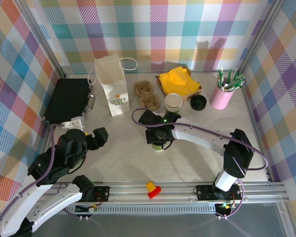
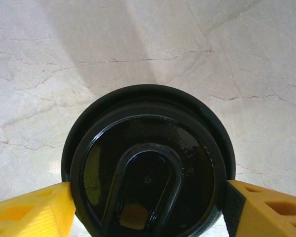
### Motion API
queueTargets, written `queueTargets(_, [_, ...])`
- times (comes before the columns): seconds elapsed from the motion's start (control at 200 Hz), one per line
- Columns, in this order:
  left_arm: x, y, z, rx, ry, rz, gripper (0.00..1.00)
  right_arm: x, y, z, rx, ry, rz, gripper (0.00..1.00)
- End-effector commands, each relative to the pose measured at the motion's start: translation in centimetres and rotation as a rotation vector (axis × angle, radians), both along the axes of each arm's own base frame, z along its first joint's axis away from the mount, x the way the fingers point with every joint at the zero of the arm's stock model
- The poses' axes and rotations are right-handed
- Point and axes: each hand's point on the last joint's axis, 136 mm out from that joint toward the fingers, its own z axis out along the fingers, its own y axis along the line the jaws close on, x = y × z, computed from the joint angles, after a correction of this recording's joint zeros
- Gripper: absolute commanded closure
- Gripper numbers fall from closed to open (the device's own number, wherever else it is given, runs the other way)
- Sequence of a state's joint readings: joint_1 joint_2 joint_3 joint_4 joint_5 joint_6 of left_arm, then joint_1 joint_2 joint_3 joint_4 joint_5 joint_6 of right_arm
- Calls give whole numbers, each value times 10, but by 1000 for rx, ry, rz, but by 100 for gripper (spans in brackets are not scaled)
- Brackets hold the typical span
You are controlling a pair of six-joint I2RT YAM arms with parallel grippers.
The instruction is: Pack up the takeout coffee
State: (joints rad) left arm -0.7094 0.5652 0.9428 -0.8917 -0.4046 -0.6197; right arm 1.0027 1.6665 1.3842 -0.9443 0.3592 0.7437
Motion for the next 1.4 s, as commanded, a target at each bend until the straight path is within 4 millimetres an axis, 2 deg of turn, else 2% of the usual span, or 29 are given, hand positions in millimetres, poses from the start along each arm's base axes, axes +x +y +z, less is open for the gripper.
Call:
queueTargets(0.0, [-1, 1, -4, 5, 5, -2, 14, -3, -2, -5, -43, 20, 9, 23])
queueTargets(0.38, [1, -2, -2, 10, 6, -7, 14, -2, -17, -7, -105, 12, 23, 24])
queueTargets(0.635, [1, -2, -4, 9, 15, -4, 14, -2, -10, -14, -86, 44, 27, 21])
queueTargets(0.81, [-2, 2, -7, 13, 19, 4, 14, -5, -9, -20, -93, 63, 31, 24])
queueTargets(0.955, [-4, 5, -6, 10, 12, 11, 14, -4, -14, -16, -99, 48, 36, 27])
queueTargets(1.145, [-5, 6, -5, 6, 14, 10, 14, 6, -36, -10, -108, 34, 3, 27])
queueTargets(1.395, [-7, 8, -3, 4, 12, 16, 14, 28, -86, -3, -86, 15, -91, 27])
